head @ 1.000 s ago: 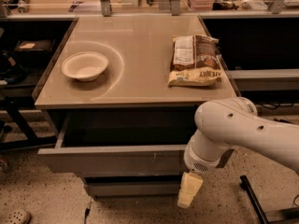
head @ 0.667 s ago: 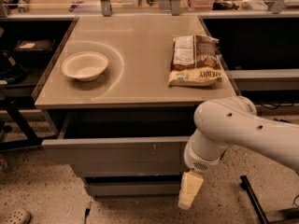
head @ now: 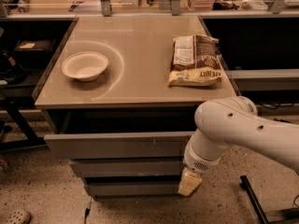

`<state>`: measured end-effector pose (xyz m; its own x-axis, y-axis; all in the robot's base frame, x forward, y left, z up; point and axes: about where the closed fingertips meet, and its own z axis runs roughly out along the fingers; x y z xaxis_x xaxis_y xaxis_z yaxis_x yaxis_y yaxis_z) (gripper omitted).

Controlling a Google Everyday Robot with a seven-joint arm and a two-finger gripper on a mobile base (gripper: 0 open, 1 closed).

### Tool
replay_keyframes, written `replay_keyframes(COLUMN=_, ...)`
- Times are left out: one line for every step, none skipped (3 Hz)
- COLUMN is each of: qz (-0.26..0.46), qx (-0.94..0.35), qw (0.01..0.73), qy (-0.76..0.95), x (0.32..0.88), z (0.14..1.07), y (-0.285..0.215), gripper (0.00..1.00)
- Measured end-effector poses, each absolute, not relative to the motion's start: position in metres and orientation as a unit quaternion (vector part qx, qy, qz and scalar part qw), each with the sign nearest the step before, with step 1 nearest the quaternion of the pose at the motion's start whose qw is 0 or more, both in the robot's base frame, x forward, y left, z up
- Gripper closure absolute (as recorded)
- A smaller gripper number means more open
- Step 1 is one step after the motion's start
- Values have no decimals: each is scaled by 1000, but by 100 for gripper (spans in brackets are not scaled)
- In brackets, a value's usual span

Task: Close top drawer

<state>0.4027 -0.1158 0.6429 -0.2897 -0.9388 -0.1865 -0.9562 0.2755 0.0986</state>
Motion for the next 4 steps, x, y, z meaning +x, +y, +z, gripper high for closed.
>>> replay_keyframes(qz=82, qx=-604, qw=57, qy=791, x=432, z=650, y=-106, gripper=60)
replay_keyframes(qz=59, qx=-610, qw=71, qy=787, x=474, z=659, y=-94, gripper=83)
replay_keyframes(qz=56, qx=-612, qw=75, qy=785, x=479, z=662, y=-90, gripper=82)
replay_keyframes(qz=56, qx=-612, qw=75, qy=785, x=479, z=662, y=-90, gripper=58)
